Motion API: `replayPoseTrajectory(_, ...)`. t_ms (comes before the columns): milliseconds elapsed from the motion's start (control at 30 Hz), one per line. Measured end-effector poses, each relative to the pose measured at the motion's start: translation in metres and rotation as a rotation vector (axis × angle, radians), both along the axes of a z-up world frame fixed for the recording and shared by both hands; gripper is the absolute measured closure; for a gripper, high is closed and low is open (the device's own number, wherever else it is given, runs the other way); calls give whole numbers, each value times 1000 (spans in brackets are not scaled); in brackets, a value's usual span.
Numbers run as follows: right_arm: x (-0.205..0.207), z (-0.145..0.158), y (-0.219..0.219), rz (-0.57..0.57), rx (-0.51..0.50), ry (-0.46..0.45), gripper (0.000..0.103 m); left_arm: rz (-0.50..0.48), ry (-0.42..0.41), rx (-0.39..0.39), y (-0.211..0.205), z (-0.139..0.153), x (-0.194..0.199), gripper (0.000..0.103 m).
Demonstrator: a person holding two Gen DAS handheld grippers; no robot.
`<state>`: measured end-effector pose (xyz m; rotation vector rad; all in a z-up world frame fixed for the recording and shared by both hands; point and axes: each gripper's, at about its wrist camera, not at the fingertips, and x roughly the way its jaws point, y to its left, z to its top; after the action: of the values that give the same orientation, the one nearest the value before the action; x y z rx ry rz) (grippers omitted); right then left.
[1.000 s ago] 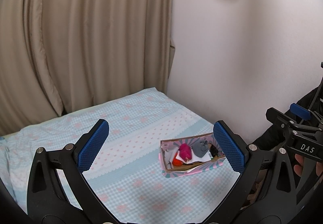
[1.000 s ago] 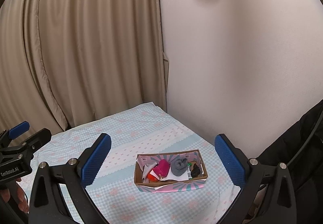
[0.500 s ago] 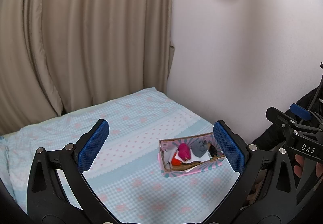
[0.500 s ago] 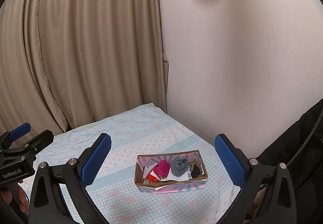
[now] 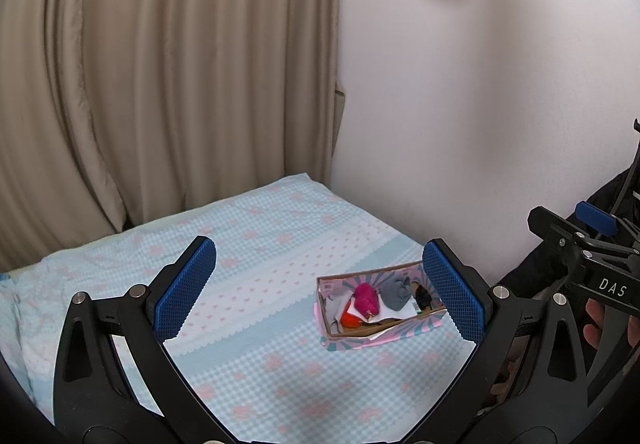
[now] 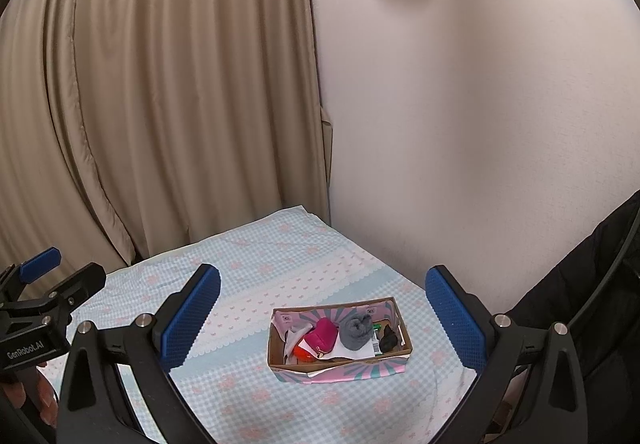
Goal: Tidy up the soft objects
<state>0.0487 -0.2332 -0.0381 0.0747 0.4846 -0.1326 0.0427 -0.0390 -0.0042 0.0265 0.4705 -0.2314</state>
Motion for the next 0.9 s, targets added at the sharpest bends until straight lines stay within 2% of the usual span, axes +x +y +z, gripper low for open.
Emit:
replayPoseTrajectory(433,-3,4,1,-12,-1,6,1,6,-3,3,3,-1,0,0)
replayPoseTrajectory(633,-2,5,2,-18,-2,6,1,-5,-13,-30,4,0,2,0)
replayPoseTrajectory(733,-2,5,2,-20,-3,6,1,13,-31,4,-1,1,0,0)
replayPoseTrajectory(900,-2,4,2,-27,4,9,1,74,-95,105,-11,1,-4,0)
